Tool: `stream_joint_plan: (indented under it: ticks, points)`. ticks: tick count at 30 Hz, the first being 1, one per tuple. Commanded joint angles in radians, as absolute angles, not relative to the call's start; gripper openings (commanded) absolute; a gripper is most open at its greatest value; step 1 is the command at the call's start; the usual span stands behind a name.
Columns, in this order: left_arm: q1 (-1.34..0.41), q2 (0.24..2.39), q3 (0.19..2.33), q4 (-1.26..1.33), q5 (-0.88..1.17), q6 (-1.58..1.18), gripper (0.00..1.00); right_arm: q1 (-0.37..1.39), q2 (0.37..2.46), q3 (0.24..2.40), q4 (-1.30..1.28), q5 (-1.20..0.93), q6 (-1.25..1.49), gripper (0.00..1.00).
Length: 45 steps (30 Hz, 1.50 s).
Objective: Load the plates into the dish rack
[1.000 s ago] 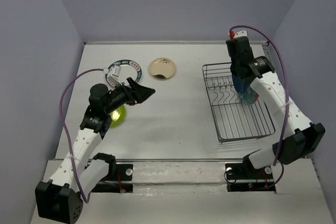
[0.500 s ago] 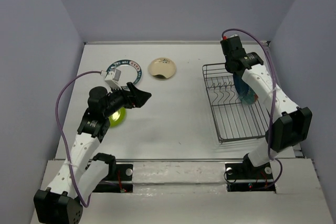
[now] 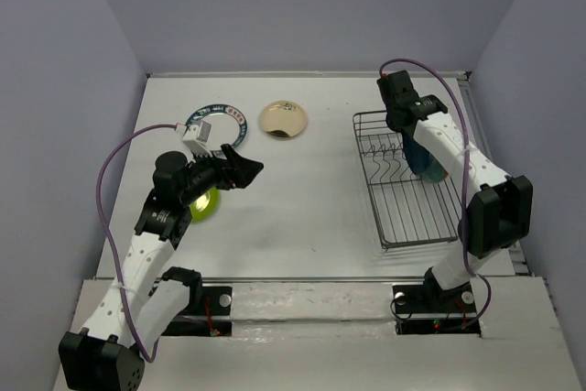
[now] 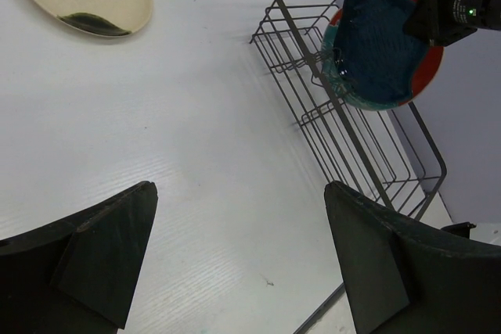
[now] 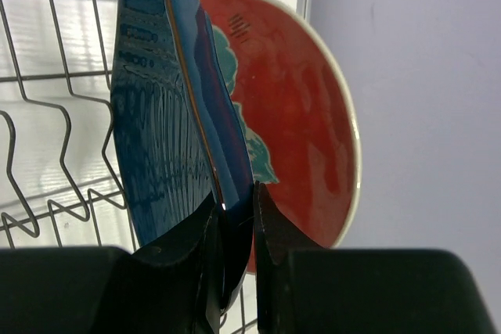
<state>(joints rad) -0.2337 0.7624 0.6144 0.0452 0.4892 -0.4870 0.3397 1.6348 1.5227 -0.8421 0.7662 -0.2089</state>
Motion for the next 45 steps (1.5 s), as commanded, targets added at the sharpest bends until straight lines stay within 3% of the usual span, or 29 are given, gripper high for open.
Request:
stream_joint_plan:
  ticks: [1, 23, 28, 33, 39, 45]
  points:
    - [-0.236, 0.753, 0.635, 0.069, 0.492, -0.468, 0.99, 0.333, 1.621, 1.52, -0.772, 0.833, -0.207, 0.07]
    - [-0.236, 0.902, 0.64, 0.117, 0.517, -0.549, 0.99, 0.333, 1.608, 1.298, -0.572, 0.644, -0.06, 0.08]
    - [-0.245, 0.931, 0.658, 0.123, 0.442, -0.583, 0.99, 0.324, 1.563, 1.255, -0.526, 0.612, -0.032, 0.21]
    - [-0.271, 0.985, 0.672, 0.138, 0.341, -0.609, 0.99, 0.324, 1.491, 1.261, -0.505, 0.54, 0.03, 0.57]
    - [-0.305, 1.025, 0.69, 0.166, 0.256, -0.644, 0.99, 0.324, 1.401, 1.25, -0.508, 0.471, 0.08, 0.83]
    - [-0.4, 1.129, 0.79, 0.161, 0.131, -0.637, 0.99, 0.324, 1.258, 1.209, -0.508, 0.416, 0.089, 0.92]
